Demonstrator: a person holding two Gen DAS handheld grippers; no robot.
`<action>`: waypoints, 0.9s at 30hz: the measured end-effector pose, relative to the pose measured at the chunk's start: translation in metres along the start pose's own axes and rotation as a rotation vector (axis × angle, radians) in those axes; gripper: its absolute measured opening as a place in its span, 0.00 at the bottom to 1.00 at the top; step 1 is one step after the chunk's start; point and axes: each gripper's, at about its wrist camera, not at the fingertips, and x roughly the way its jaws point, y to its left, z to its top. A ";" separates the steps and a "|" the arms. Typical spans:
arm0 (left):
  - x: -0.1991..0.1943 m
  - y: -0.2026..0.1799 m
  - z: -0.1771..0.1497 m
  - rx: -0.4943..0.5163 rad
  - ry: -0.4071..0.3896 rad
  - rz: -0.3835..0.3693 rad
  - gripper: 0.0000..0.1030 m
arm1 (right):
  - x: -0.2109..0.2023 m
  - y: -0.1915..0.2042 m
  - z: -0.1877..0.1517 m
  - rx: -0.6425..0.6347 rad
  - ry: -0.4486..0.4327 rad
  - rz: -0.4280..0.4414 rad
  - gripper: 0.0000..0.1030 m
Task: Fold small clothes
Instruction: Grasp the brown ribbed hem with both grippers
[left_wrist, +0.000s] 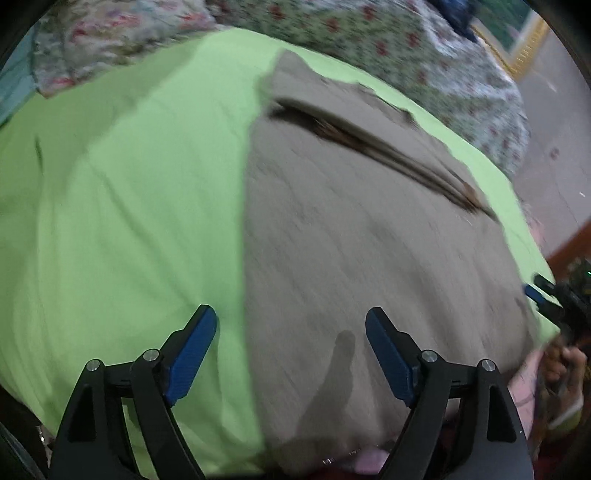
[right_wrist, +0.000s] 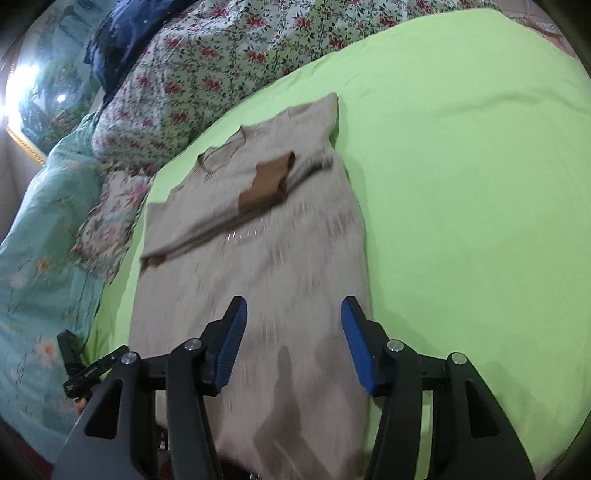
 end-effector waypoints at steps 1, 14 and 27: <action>-0.001 -0.005 -0.009 0.010 0.011 -0.037 0.81 | -0.006 -0.004 -0.009 -0.004 0.012 0.012 0.53; -0.008 -0.026 -0.072 0.125 0.089 -0.223 0.78 | -0.027 -0.010 -0.099 -0.115 0.245 0.125 0.58; 0.000 -0.018 -0.078 0.195 0.146 -0.184 0.17 | 0.012 0.015 -0.124 -0.280 0.358 0.162 0.17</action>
